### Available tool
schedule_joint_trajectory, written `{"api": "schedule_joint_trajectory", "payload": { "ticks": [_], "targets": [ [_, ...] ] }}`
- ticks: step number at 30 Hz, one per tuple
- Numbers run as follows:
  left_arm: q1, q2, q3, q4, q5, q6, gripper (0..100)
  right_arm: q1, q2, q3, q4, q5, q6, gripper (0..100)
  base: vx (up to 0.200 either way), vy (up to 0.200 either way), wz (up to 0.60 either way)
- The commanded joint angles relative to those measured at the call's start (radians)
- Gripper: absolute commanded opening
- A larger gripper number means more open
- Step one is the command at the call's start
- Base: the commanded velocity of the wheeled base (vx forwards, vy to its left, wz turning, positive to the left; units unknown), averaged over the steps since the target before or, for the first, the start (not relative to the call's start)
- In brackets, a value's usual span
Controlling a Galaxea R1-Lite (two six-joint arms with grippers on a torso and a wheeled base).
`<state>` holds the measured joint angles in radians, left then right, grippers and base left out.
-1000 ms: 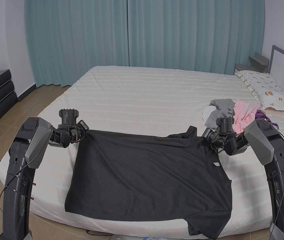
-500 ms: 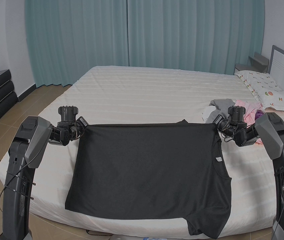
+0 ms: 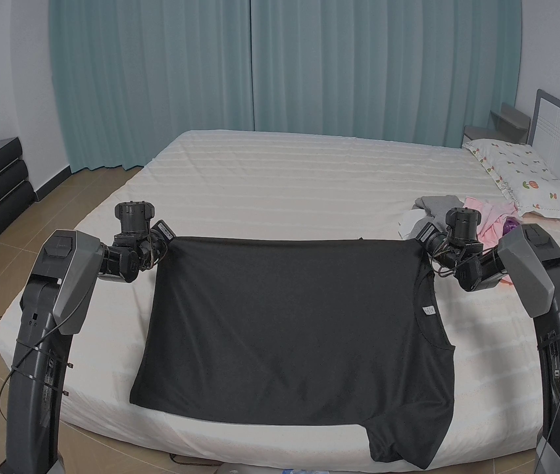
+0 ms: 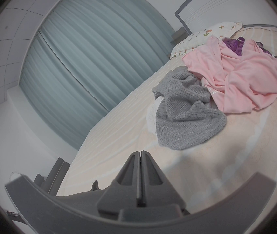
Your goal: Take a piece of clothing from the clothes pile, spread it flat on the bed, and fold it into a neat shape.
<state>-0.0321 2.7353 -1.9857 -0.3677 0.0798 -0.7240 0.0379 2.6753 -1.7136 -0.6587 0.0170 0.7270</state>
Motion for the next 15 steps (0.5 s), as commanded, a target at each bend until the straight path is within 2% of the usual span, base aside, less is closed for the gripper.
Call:
{"api": "schedule_joint_trajectory", "payload": {
  "ticks": [1,15],
  "targets": [
    [-0.005,0.030,-0.014,-0.004,0.000,0.000,0,0.004,0.021,-0.009,-0.001,-0.006,-0.001,0,0.000,0.000,0.00],
    [-0.009,0.052,-0.014,-0.007,-0.008,0.000,0,0.027,0.094,-0.037,-0.005,-0.028,-0.026,0,0.000,0.000,0.00]
  ]
}}
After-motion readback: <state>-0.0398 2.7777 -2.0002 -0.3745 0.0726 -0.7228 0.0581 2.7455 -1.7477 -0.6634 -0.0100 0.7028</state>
